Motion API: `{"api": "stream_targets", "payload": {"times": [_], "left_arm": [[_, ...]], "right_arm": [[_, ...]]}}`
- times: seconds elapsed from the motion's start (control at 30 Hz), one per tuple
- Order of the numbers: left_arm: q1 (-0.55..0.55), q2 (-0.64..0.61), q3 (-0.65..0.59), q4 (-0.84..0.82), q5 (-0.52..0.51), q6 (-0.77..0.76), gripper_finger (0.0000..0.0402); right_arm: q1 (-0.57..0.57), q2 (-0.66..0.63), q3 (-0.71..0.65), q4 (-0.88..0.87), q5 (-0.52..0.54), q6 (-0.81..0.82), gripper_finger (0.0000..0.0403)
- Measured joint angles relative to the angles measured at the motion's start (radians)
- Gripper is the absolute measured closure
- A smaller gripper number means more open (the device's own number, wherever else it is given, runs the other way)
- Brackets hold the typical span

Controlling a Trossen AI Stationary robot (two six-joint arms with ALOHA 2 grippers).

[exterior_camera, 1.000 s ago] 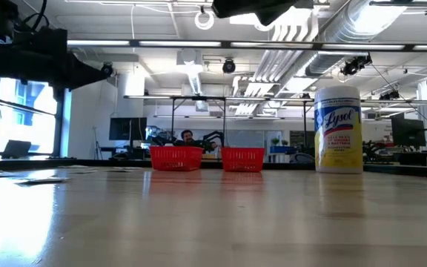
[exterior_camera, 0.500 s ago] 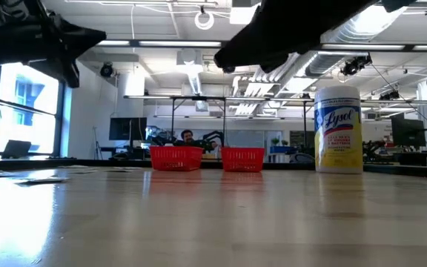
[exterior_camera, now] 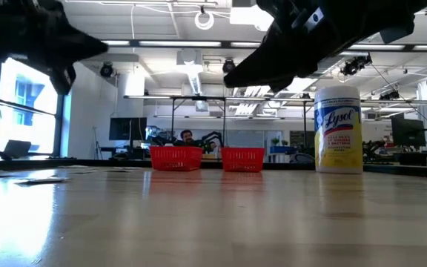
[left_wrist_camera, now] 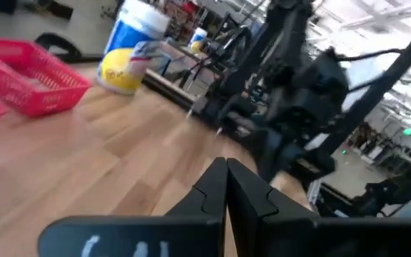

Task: Pick & Place First Aid Supplies
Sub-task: Put the towelette pack into the left red bin

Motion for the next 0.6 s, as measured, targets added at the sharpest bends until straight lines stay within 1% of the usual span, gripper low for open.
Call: {"api": "stream_targets", "payload": {"times": [0.1,0.2,0.3,0.37,0.43,0.5,0.57,0.6], "left_arm": [[-0.116,0.132,0.062,0.009,-0.149,0.037,0.0401],[-0.202,0.258,0.123,-0.003,-0.274,0.049,0.0401],[-0.274,0.366,0.198,-0.006,-0.347,0.044,0.0401],[-0.327,0.442,0.254,-0.048,-0.39,0.015,0.0401],[-0.387,0.518,0.326,-0.122,-0.446,-0.034,0.0401],[-0.438,0.584,0.41,-0.242,-0.492,-0.103,0.0401],[-0.472,0.647,0.501,-0.407,-0.502,-0.183,0.0401],[-0.481,0.675,0.543,-0.49,-0.486,-0.213,0.0401]], "right_arm": [[-0.007,0.0,-0.016,0.0,-0.015,0.009,0.0402],[-0.008,0.0,-0.029,0.032,-0.016,0.01,0.04],[-0.007,0.0,-0.038,0.038,-0.02,0.01,0.0398],[-0.007,0.0,-0.038,0.039,-0.02,0.01,0.0399],[-0.007,0.0,-0.038,0.038,-0.02,0.01,0.0401],[-0.007,0.0,-0.038,0.038,-0.02,0.009,0.0401],[-0.007,0.0,-0.038,0.037,-0.02,0.007,0.04],[-0.007,0.0,-0.038,0.035,-0.02,0.005,0.0399]]}}
